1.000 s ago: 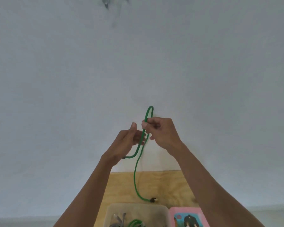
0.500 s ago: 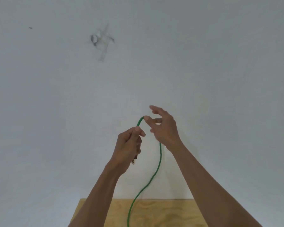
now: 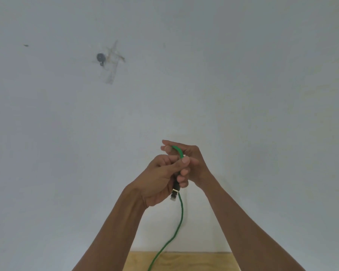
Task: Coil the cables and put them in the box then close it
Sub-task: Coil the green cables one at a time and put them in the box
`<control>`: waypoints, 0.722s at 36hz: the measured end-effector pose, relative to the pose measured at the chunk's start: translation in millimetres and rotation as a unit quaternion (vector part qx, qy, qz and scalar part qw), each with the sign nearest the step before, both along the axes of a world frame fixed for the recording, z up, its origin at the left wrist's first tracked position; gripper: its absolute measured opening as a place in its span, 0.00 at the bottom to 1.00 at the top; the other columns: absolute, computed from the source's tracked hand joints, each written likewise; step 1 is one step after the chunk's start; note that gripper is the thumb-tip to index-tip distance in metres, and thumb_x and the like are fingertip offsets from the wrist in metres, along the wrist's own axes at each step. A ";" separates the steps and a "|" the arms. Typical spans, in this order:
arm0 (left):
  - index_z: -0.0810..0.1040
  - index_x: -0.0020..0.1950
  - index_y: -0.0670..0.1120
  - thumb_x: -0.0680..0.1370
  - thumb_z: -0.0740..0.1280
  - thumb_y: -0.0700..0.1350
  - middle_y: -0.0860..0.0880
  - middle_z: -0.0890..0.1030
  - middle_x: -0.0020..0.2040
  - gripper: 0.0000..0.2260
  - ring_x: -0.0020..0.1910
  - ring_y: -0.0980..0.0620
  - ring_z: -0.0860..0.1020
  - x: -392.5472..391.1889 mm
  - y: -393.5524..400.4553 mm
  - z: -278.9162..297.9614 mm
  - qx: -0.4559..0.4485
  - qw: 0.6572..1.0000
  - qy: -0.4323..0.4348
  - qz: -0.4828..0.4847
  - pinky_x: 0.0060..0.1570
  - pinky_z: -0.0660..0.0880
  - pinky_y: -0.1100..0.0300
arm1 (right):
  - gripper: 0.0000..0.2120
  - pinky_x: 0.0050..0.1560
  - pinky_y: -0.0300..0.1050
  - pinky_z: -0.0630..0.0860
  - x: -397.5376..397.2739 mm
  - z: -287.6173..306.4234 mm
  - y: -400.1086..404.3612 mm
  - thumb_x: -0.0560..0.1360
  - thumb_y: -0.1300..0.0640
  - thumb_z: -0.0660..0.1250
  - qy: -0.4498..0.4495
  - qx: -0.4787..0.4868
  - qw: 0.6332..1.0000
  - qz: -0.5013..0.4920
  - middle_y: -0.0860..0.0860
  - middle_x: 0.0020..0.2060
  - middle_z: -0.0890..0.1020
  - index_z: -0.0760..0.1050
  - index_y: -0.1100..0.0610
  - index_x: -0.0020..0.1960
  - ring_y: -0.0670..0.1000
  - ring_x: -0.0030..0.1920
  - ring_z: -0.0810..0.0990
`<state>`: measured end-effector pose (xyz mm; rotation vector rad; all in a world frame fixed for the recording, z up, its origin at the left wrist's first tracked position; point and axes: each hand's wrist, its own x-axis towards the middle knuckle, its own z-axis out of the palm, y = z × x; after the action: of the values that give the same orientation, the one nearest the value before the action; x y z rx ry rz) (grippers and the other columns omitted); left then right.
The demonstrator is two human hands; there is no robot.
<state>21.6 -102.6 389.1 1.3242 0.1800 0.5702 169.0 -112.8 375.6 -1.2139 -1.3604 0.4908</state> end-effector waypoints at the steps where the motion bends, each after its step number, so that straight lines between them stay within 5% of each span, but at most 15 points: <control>1: 0.78 0.59 0.30 0.79 0.65 0.43 0.48 0.73 0.33 0.17 0.30 0.55 0.70 2.5 -0.1 2.3 -0.003 1.000 -0.009 -0.003 0.33 0.72 0.62 | 0.14 0.35 0.36 0.81 0.6 1.2 -1.8 0.79 0.70 0.59 -0.018 -0.020 0.999 0.027 0.56 0.39 0.83 0.79 0.65 0.60 0.47 0.36 0.85; 3: 0.77 0.56 0.31 0.78 0.64 0.42 0.47 0.77 0.34 0.15 0.30 0.54 0.75 7.5 1.3 7.1 -0.016 0.999 -0.037 0.010 0.34 0.76 0.62 | 0.18 0.18 0.32 0.70 0.3 -0.7 -2.3 0.81 0.66 0.55 -0.059 -0.039 0.996 0.051 0.48 0.21 0.75 0.83 0.60 0.44 0.42 0.18 0.74; 5: 0.78 0.53 0.33 0.78 0.64 0.41 0.44 0.82 0.37 0.12 0.33 0.52 0.80 12.2 4.8 11.1 -0.048 0.995 -0.077 0.043 0.37 0.80 0.61 | 0.23 0.21 0.28 0.66 -3.4 -8.1 0.2 0.80 0.67 0.55 -0.072 -0.050 0.996 0.030 0.41 0.18 0.71 0.78 0.49 0.34 0.39 0.17 0.71; 8: 0.78 0.54 0.35 0.82 0.59 0.37 0.41 0.85 0.44 0.09 0.41 0.48 0.84 16.4 16.2 15.4 -0.083 0.982 -0.144 0.094 0.45 0.83 0.58 | 0.22 0.38 0.35 0.73 -15.0 -23.9 -2.6 0.81 0.67 0.58 -0.075 -0.083 0.994 -0.014 0.42 0.29 0.76 0.73 0.46 0.36 0.37 0.27 0.76; 11: 0.78 0.57 0.35 0.83 0.58 0.36 0.40 0.86 0.51 0.10 0.50 0.45 0.85 16.7 33.1 18.1 -0.037 0.976 -0.159 0.144 0.55 0.81 0.55 | 0.13 0.34 0.42 0.74 -20.0 -33.4 -6.5 0.82 0.58 0.60 -0.027 -0.086 0.996 0.001 0.47 0.31 0.77 0.75 0.54 0.39 0.46 0.29 0.73; 16: 0.78 0.58 0.37 0.83 0.58 0.35 0.41 0.86 0.53 0.10 0.57 0.42 0.83 13.1 59.7 16.0 0.055 0.960 -0.151 0.228 0.61 0.78 0.54 | 0.10 0.31 0.38 0.70 -24.1 -37.2 -2.2 0.82 0.53 0.62 -0.064 -0.056 0.996 -0.040 0.44 0.30 0.78 0.80 0.52 0.57 0.45 0.28 0.71; 19: 0.78 0.58 0.36 0.84 0.58 0.35 0.40 0.85 0.54 0.09 0.58 0.41 0.83 13.7 70.2 12.5 0.106 0.948 -0.141 0.266 0.63 0.77 0.53 | 0.11 0.31 0.34 0.70 -26.1 -37.0 -2.9 0.81 0.53 0.64 -0.080 -0.058 0.994 -0.051 0.45 0.31 0.81 0.81 0.54 0.58 0.43 0.26 0.72; 26: 0.77 0.60 0.36 0.84 0.60 0.37 0.43 0.85 0.56 0.09 0.60 0.43 0.82 21.0 77.1 4.8 0.109 0.927 -0.183 0.309 0.55 0.80 0.57 | 0.11 0.30 0.30 0.69 -24.9 -34.1 -1.6 0.81 0.51 0.63 -0.149 -0.084 0.984 -0.056 0.49 0.35 0.85 0.80 0.53 0.59 0.41 0.24 0.74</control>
<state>42.6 -25.5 393.9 1.3427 0.2315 1.3947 144.1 -114.3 341.4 -1.5416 -1.5141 0.3580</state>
